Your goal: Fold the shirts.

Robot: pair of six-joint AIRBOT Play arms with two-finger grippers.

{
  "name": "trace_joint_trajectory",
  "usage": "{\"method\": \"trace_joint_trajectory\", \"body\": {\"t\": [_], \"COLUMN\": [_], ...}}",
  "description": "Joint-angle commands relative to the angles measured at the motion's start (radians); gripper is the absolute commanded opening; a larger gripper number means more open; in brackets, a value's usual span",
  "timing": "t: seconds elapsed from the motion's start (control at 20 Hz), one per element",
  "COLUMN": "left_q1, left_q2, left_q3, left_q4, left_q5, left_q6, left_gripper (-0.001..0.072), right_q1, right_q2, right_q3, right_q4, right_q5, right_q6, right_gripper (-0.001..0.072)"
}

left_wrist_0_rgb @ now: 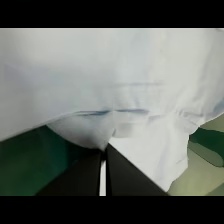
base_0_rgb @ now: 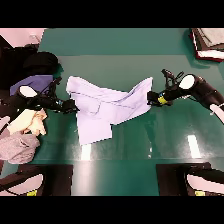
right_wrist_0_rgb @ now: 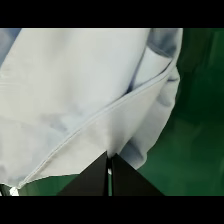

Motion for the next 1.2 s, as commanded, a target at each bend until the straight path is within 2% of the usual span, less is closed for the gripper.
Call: {"method": "trace_joint_trajectory", "body": {"t": [0.0,0.15,0.3,0.5,0.8,1.0,1.15], "left_q1": [0.011,0.092,0.179,0.189,0.189,0.189,0.189], "left_q2": [0.013,0.085,0.201,0.285,0.291,0.346,0.352], "left_q3": [0.024,0.180,0.419,0.759,1.298,1.365,1.356], "left_q4": [0.014,0.012,0.009,-0.009,-0.030,-0.080,-0.051], "left_q5": [-0.036,-0.126,-0.186,-0.190,-0.209,-0.168,-0.151], "left_q6": [0.006,0.005,0.005,-0.003,-0.007,-0.013,-0.013], "left_gripper": [0.0026,0.0026,0.0026,0.0026,0.0026,0.0025,0.0025], "right_q1": [0.001,-0.035,-0.121,-0.174,-0.174,-0.178,-0.218], "right_q2": [0.029,0.174,0.356,0.502,0.689,0.726,0.636], "right_q3": [-0.004,0.023,0.128,0.346,0.603,0.746,0.869], "right_q4": [-0.057,-0.155,-0.151,-0.145,-0.163,-0.216,-0.231], "right_q5": [0.017,0.087,0.105,0.086,0.034,0.076,0.210], "right_q6": [-0.030,-0.030,-0.032,-0.033,-0.061,-0.060,-0.060], "right_gripper": [0.0010,0.0010,0.0010,0.0010,0.0010,0.0009,0.0009]}}
